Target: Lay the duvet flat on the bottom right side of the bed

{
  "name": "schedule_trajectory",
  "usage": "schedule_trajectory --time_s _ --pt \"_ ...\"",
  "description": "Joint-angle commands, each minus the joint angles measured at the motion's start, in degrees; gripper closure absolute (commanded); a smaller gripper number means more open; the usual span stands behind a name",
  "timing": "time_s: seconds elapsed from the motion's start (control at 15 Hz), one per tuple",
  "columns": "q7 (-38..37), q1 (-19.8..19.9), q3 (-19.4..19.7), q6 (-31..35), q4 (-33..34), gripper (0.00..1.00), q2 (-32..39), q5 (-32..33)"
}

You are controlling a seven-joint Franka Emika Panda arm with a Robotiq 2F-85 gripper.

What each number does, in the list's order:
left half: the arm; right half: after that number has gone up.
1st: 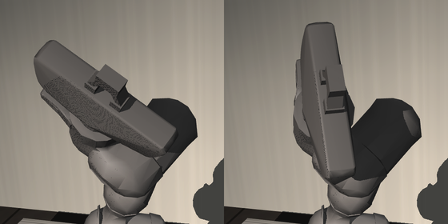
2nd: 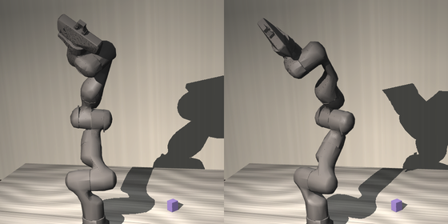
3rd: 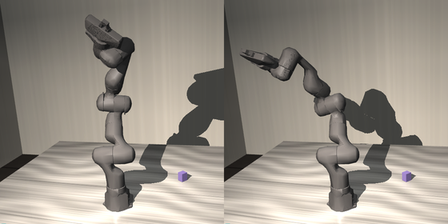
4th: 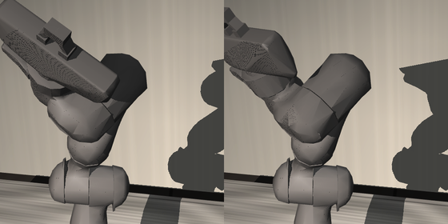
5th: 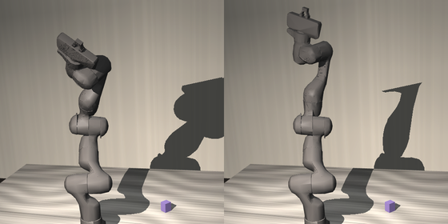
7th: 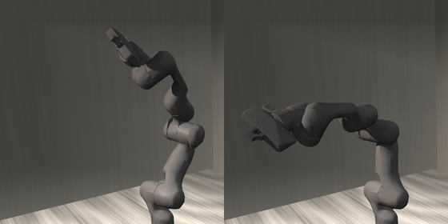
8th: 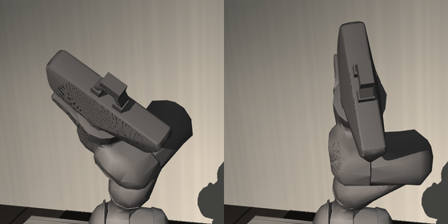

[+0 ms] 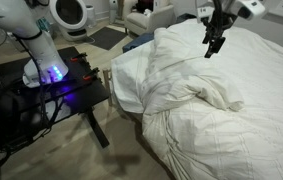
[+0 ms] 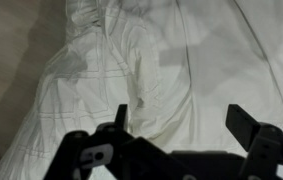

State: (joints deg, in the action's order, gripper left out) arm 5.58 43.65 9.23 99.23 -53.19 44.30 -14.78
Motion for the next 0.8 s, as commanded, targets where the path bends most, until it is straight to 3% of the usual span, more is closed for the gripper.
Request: schedule_trajectory --time_s 0.0,0.47,0.73 --pt "3.9 -0.4 0.2 5.9 -8.4 0.00 -2.7 0.6" --pt "10.4 0.0 -0.9 23.3 -27.2 0.00 -6.4 -2.1" --pt "13.6 1.5 -3.2 27.9 -35.7 0.00 -8.5 -6.8"
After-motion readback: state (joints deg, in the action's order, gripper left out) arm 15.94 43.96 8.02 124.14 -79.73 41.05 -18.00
